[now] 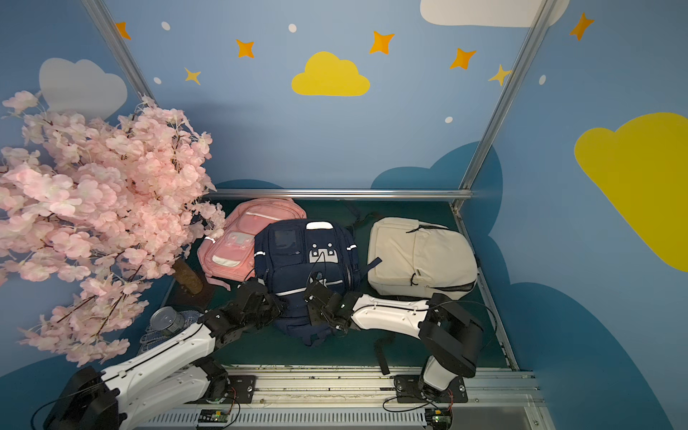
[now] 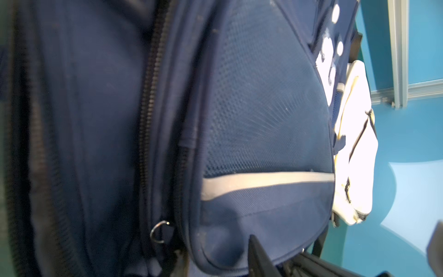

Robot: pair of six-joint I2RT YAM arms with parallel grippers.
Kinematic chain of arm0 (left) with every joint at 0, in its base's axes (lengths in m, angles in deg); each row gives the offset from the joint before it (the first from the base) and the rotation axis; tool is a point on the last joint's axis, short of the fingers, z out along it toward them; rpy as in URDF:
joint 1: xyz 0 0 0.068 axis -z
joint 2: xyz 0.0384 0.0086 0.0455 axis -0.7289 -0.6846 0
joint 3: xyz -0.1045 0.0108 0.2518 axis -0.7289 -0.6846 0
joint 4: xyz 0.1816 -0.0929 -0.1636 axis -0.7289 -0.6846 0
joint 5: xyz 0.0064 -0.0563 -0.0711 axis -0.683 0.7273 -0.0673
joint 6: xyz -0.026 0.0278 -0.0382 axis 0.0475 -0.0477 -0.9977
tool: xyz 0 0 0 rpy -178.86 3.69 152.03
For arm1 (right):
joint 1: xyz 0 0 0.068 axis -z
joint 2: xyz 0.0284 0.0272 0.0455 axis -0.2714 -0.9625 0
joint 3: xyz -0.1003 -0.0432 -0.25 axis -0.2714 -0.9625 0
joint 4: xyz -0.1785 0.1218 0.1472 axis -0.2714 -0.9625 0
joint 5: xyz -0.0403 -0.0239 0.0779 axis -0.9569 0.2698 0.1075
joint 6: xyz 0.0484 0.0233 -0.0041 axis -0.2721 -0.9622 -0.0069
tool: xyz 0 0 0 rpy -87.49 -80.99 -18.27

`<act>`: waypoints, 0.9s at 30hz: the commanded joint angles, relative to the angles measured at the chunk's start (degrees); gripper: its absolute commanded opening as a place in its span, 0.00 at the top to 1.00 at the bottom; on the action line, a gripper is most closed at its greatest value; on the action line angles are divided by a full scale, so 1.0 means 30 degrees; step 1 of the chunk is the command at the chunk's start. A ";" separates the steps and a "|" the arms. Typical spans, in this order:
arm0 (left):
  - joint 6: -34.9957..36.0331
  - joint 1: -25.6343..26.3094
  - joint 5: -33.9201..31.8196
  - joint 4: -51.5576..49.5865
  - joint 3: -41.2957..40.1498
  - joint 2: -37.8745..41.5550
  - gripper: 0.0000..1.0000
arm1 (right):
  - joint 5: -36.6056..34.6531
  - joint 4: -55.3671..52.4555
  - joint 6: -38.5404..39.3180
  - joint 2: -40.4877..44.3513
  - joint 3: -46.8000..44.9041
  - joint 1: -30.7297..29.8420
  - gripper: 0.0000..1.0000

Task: Zip up the backpack
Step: Zip the zipper on the backpack.

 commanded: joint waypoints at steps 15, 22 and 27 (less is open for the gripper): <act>0.2750 -0.2882 -0.0847 -0.2847 0.0975 0.1942 0.97 | -0.1184 -0.0911 -0.1250 0.3844 -0.3296 0.2832 1.00; 0.5195 -0.3062 0.0555 -0.4041 0.2184 0.1930 0.74 | -0.0067 -0.0183 0.0358 0.3572 -0.2544 0.2550 1.00; 1.1820 -0.1490 0.0123 -0.8658 0.6790 0.0850 0.32 | 0.0143 0.0813 0.1057 0.4366 -0.2725 0.2547 1.00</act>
